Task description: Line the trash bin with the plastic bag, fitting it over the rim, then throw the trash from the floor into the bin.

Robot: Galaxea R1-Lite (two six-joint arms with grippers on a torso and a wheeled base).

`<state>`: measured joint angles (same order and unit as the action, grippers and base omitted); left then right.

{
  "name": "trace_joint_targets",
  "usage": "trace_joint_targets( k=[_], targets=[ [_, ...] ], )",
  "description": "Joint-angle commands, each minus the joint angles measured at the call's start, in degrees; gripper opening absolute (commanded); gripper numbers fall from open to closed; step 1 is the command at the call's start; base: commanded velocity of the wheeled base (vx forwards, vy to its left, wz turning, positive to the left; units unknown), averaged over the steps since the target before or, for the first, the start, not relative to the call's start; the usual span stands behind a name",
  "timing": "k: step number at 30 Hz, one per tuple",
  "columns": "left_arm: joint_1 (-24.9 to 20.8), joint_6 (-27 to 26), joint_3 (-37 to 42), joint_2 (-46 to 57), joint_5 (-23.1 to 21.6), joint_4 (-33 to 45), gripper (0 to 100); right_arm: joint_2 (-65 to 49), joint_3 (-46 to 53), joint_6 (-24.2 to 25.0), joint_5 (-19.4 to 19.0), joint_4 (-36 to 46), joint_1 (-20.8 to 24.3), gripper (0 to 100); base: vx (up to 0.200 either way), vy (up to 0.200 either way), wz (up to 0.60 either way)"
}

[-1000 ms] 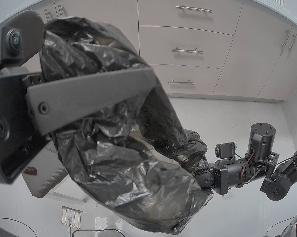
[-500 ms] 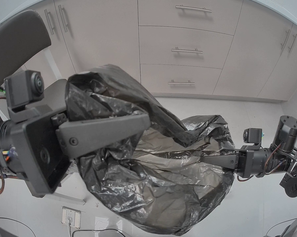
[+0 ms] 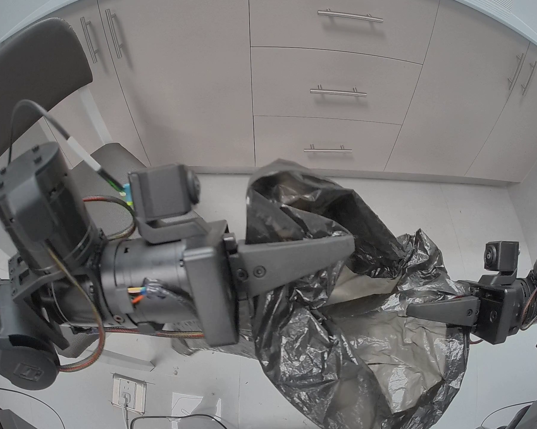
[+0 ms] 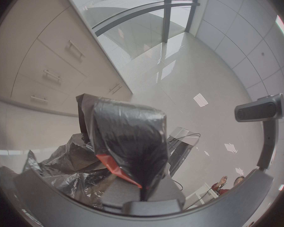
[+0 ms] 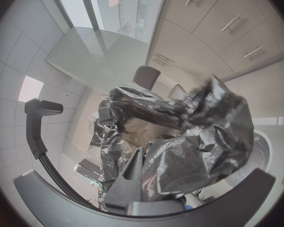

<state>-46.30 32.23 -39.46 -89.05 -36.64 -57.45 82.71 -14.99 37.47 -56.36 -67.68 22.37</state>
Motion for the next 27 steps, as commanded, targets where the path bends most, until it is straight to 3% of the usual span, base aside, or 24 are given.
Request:
trace_joint_targets(
  k=[1, 8, 18, 22, 27],
  targets=[
    [-0.4, 1.4, -0.4, -5.5, 0.2, -1.7, 0, -4.0, 0.7, -0.1, -0.2, 0.0, -0.5, 0, 0.0, 0.0, 0.0],
    [-1.3, 2.3, 0.5, -11.1, 0.9, -9.8, 0, -4.0, 0.7, -0.1, -0.1, 0.0, -1.6, 0, 0.0, 0.0, 0.0],
    [-1.2, 6.3, 7.1, -20.5, 1.8, -29.5, 0, -3.7, 1.9, -0.6, 0.1, 0.0, -2.8, 0, 0.0, 0.0, 0.0],
    [-0.7, 6.6, 8.2, -21.3, 4.8, -30.4, 0, -1.7, 2.3, -3.7, 0.1, 0.0, -3.2, 0, 0.0, 0.0, 0.0],
    [0.9, 6.7, 8.3, -22.0, 5.3, -30.4, 0, 0.3, 2.0, -4.9, 0.2, 0.0, -4.2, 0, 0.0, 0.0, 0.0]
  ],
)
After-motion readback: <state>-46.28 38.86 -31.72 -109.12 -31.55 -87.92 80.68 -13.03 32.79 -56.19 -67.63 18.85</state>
